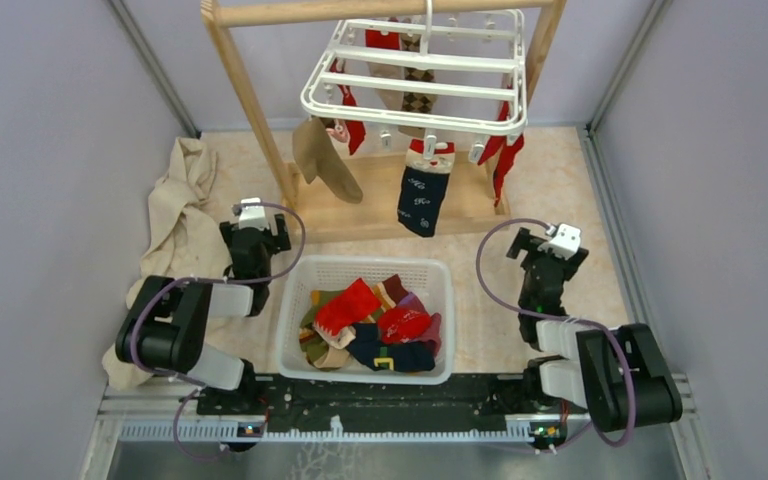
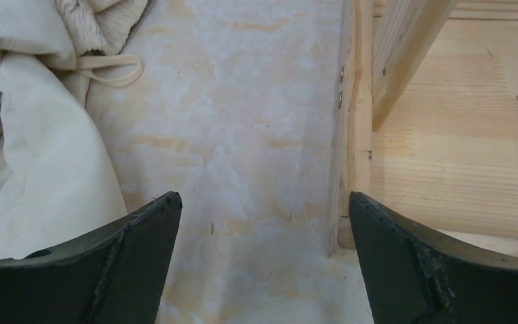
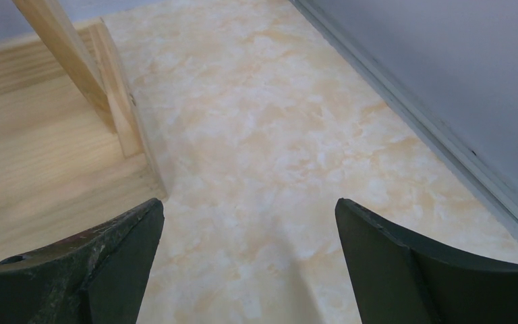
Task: Remove the socks clipped to the hanger
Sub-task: Reset both arms
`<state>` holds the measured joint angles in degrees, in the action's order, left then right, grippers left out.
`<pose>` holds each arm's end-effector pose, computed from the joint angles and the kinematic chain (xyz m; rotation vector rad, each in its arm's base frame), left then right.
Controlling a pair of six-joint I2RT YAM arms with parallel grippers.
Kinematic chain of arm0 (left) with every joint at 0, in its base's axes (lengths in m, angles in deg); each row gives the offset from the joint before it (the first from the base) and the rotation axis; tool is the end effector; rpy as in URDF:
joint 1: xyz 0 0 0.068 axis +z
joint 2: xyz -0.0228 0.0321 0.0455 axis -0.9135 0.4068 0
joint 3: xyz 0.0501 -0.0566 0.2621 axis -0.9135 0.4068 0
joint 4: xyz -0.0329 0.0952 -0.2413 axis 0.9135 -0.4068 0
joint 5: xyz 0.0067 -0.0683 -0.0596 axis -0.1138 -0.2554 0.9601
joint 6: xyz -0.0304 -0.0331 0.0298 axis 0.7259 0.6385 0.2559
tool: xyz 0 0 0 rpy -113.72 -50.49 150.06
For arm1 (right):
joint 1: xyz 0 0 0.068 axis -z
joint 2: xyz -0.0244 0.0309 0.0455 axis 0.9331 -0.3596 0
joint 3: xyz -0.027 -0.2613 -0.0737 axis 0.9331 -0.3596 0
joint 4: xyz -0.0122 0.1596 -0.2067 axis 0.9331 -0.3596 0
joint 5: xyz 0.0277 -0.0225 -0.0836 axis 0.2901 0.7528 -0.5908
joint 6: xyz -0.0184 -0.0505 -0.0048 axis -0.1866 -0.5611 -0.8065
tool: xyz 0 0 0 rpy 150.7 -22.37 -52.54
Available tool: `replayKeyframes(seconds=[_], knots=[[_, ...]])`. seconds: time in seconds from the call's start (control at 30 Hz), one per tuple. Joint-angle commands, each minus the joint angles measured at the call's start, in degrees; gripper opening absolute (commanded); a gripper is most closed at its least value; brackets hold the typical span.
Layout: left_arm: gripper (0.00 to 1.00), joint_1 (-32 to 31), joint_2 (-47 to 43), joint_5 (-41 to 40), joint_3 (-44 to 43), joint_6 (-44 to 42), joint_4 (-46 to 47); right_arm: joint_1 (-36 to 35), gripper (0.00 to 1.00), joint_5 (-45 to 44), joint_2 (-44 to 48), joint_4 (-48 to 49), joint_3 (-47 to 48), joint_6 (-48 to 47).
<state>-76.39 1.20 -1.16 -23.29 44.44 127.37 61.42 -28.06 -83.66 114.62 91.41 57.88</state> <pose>0.2546 -0.0315 0.1541 -0.1541 1.7975 0.2581 0.1952 0.0079 0.1650 0.3687 1.5926 -0.2455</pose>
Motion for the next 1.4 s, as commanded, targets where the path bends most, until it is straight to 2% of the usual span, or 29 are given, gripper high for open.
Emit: replayKeyframes(seconds=[0.0,0.13,0.27,0.43,0.53,0.7,0.83,1.37], knots=[[0.99,1.9,2.9,5.7,1.3,-4.3,10.9,1.1,0.99,-0.8,-0.8,7.8,-1.6,0.3],[0.99,4.5,4.4,8.9,2.7,-2.3,15.2,2.1,0.99,1.1,-5.4,17.7,-4.0,-0.4],[0.99,4.6,4.4,10.6,3.5,-2.6,16.3,2.1,0.99,7.5,-14.2,32.2,-6.0,-4.0],[0.99,4.6,6.0,11.9,6.0,-3.2,21.2,2.2,0.99,8.3,-18.8,37.9,-7.5,-4.6],[0.99,4.6,7.4,12.6,7.8,-4.4,27.7,2.2,0.99,8.6,-17.2,32.4,-6.7,-4.3],[0.99,4.6,7.2,11.6,6.3,-3.8,24.5,2.2,0.99,9.7,-16.8,27.1,-2.8,-4.7],[0.99,4.6,7.2,11.6,6.3,-3.8,24.4,2.3,0.99,9.1,-16.5,14.6,3.6,-4.2],[0.99,4.6,7.3,11.6,6.3,-3.8,24.4,2.4,0.99,9.6,-16.6,15.0,3.4,-4.2]])
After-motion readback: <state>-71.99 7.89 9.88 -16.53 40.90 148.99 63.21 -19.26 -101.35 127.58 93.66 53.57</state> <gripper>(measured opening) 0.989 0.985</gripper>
